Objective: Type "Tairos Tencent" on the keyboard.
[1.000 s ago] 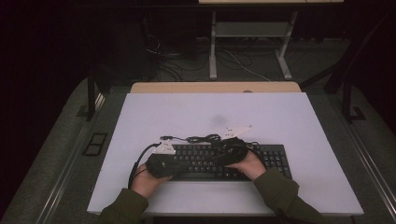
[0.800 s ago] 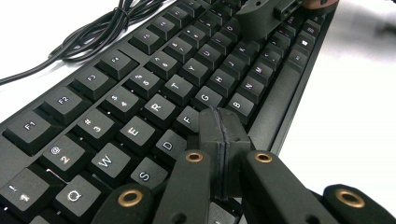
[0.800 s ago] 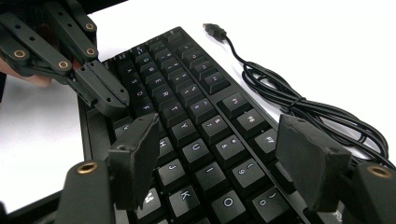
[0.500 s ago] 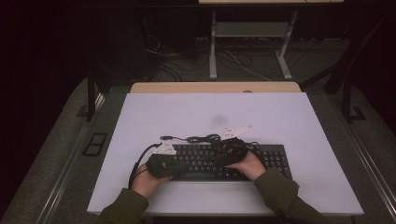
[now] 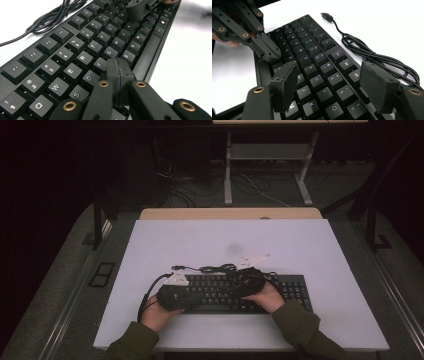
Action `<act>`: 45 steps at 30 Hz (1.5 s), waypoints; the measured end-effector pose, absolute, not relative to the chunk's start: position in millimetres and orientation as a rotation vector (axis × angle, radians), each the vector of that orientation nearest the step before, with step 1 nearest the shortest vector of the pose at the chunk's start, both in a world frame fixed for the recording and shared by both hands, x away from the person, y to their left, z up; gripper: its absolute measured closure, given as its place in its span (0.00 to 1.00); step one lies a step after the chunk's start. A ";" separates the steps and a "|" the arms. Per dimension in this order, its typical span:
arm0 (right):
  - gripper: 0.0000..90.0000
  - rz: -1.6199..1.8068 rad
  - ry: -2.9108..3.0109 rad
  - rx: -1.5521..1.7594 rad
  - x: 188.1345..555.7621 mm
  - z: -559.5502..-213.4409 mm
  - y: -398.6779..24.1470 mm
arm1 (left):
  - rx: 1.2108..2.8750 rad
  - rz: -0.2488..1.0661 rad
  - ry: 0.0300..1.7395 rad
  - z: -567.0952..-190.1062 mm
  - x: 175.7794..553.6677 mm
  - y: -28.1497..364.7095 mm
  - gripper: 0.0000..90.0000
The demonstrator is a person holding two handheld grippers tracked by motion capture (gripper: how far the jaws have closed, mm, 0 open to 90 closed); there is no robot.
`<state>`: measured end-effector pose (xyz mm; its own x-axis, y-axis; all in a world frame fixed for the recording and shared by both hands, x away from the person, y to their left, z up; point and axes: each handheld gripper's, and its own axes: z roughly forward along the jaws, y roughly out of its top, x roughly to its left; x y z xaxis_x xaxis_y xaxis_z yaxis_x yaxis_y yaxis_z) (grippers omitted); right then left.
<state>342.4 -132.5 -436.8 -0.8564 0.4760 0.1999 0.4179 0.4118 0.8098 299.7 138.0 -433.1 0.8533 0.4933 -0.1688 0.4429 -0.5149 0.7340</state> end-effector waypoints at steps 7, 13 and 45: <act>0.34 1.456 2.586 0.821 342.5 -436.8 -132.4 | 2.162 0.103 0.688 -428.1 301.4 139.3 0.99; 0.34 1.455 2.587 0.824 342.4 -436.9 -132.3 | 2.152 0.135 0.703 -426.8 307.3 142.0 0.99; 0.34 1.451 2.592 0.829 343.1 -437.8 -132.6 | 2.140 0.169 0.768 -434.9 325.5 148.3 0.99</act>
<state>343.1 -132.6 -437.8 -0.8541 0.4785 0.2040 0.4241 0.4133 0.8058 325.5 148.3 -434.9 0.8034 0.5786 -0.1407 0.4658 -0.4634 0.7539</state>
